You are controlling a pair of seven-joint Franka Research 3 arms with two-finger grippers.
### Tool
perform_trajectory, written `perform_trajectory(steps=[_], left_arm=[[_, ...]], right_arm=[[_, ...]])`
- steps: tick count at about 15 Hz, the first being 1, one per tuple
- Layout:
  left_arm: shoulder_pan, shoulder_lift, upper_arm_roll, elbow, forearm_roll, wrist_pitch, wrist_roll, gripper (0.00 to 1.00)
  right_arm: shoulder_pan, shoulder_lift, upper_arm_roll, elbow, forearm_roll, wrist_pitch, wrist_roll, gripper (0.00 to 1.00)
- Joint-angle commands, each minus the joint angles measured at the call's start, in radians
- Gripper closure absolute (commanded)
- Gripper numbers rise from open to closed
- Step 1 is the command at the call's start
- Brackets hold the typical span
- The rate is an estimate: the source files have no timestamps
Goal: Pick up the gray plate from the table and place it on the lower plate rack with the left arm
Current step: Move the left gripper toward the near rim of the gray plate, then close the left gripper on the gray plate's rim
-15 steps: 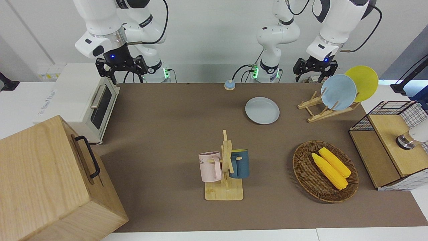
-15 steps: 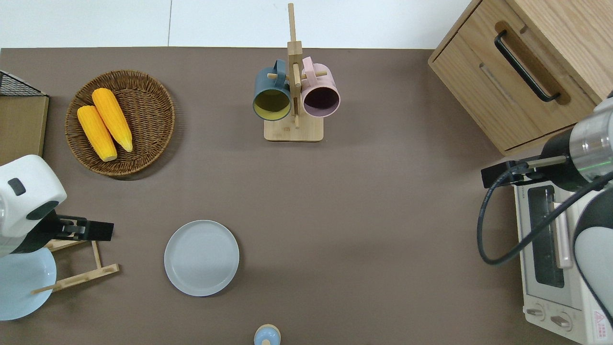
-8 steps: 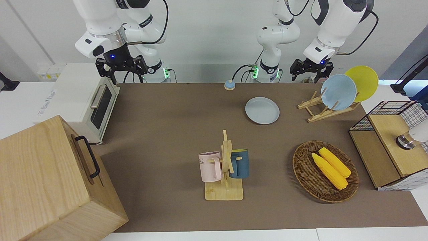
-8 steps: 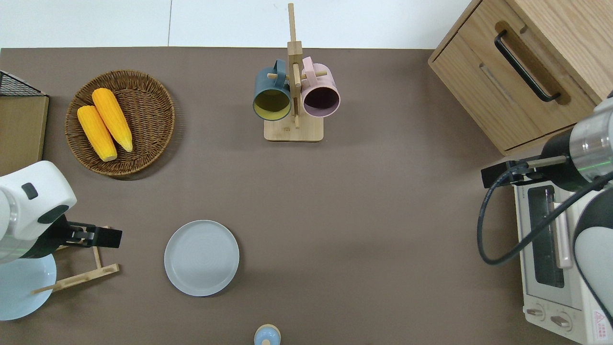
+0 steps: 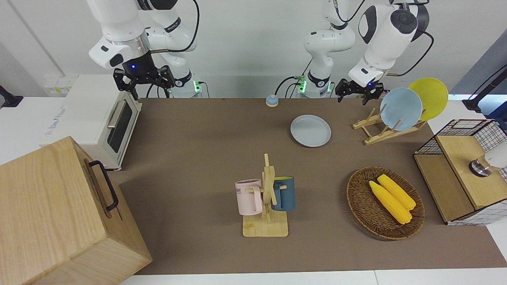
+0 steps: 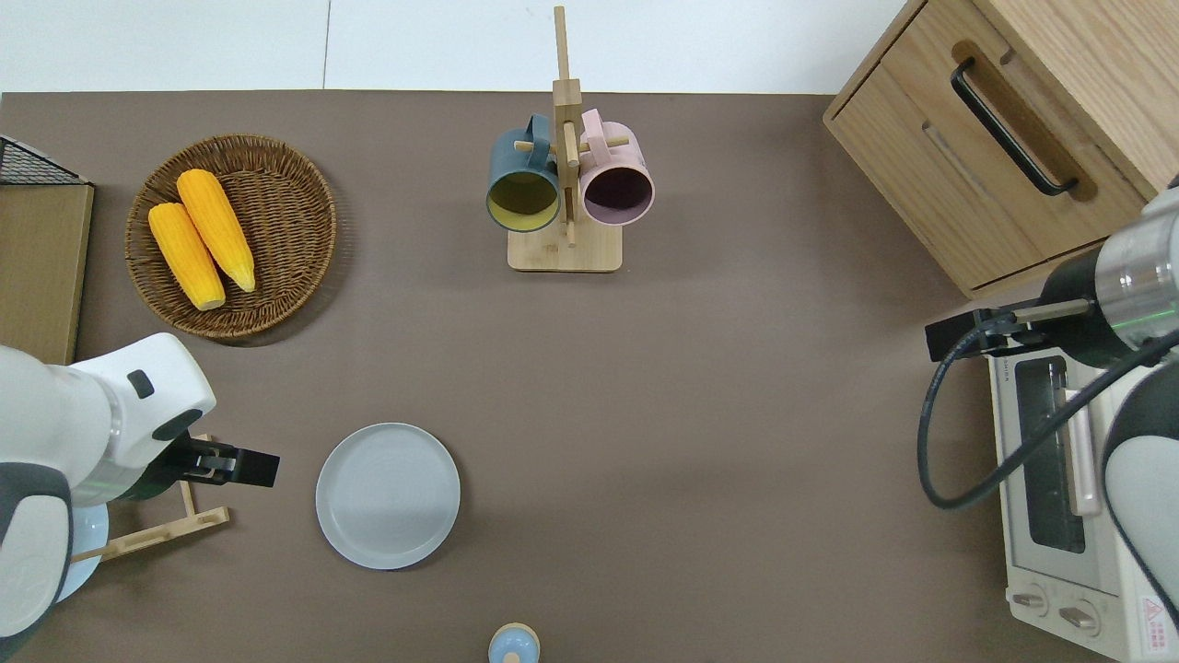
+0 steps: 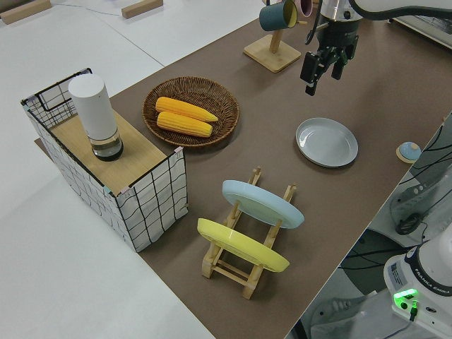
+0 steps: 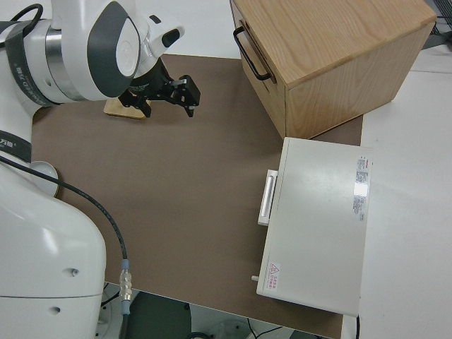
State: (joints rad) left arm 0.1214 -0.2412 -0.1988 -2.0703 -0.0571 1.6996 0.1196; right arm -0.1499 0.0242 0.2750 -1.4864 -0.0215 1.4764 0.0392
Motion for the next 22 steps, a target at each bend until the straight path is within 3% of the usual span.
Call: perform_trajectory(steps=[1, 12, 17, 22], left_arm=[[-0.009, -0.084, -0.008, -0.157, -0.009, 0.116, -0.008, 0.01], [-0.040, -0.083, -0.010, -0.439, -0.038, 0.474, -0.009, 0.01], [-0.048, -0.058, -0.011, -0.517, -0.061, 0.610, -0.009, 0.01], [-0.054, -0.012, -0.011, -0.528, -0.061, 0.661, -0.008, 0.01]], right_arm=[[-0.019, -0.001, 0.018, 0.009, -0.002, -0.015, 0.013, 0.017], [-0.020, -0.003, 0.018, 0.009, -0.002, -0.014, 0.013, 0.017], [-0.019, -0.003, 0.018, 0.009, -0.002, -0.014, 0.013, 0.017], [-0.019, -0.003, 0.018, 0.009, -0.002, -0.013, 0.013, 0.017]])
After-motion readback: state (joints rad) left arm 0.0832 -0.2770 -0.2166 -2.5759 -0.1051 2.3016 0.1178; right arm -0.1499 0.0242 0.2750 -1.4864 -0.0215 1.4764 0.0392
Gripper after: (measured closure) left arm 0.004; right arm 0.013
